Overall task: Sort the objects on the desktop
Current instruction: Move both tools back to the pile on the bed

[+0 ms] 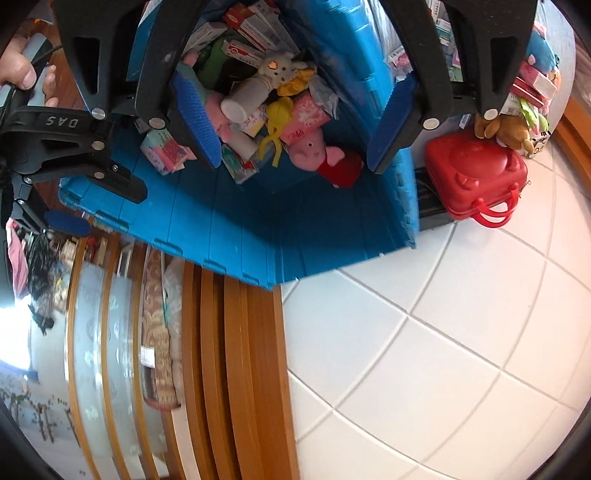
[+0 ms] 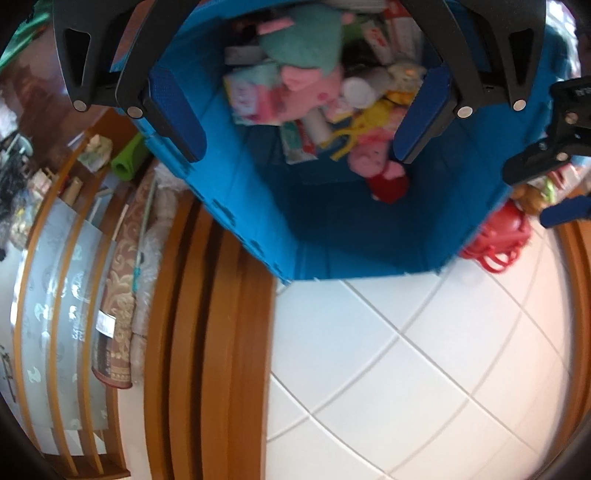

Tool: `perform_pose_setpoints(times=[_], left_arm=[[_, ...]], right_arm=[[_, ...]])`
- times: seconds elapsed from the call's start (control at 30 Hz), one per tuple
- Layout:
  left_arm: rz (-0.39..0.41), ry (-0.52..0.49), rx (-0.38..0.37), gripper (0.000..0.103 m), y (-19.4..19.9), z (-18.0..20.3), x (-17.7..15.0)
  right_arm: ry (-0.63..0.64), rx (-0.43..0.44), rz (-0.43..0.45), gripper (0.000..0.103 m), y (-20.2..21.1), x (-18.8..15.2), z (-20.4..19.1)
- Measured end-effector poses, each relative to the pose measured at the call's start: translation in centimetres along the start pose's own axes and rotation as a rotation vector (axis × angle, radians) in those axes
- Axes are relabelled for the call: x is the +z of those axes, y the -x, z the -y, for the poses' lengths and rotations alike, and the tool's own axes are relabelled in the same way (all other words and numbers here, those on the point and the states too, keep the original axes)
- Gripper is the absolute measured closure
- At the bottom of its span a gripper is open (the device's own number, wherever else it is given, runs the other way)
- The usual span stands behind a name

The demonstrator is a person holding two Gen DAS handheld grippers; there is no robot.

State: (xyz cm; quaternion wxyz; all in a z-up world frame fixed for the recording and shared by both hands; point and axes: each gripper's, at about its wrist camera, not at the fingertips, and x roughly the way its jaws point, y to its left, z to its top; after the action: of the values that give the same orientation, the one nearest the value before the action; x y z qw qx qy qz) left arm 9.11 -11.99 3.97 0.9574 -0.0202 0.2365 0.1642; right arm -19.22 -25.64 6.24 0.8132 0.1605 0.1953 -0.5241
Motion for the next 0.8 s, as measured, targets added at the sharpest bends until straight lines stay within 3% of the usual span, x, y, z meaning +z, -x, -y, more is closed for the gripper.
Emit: perform_pose_setpoints(times=[0.23,0.33,0.67,0.8], left_arm=[[0.040,0.106,0.075,0.022,3.0,-7.2,-2.5],[0.026,0.145,0.149,0.022,3.9,-11.7,-4.5],[-0.144,0.308,0.377,0.022,5.9,-27.1,-14.5],[-0.253,0.380,0.505,0.022,6.4,-33.1,-20.5]], right_arm=[[-0.015,0.127,0.079,0.000,3.1,1.1,-5.8],[-0.007,0.162,0.106,0.000,4.0,1.6,-9.3],[0.062,0.336,0.094,0.000,3.6,2.2,-23.4],[0.106,0.397,0.037,0.000,1.6,1.1,-29.1]])
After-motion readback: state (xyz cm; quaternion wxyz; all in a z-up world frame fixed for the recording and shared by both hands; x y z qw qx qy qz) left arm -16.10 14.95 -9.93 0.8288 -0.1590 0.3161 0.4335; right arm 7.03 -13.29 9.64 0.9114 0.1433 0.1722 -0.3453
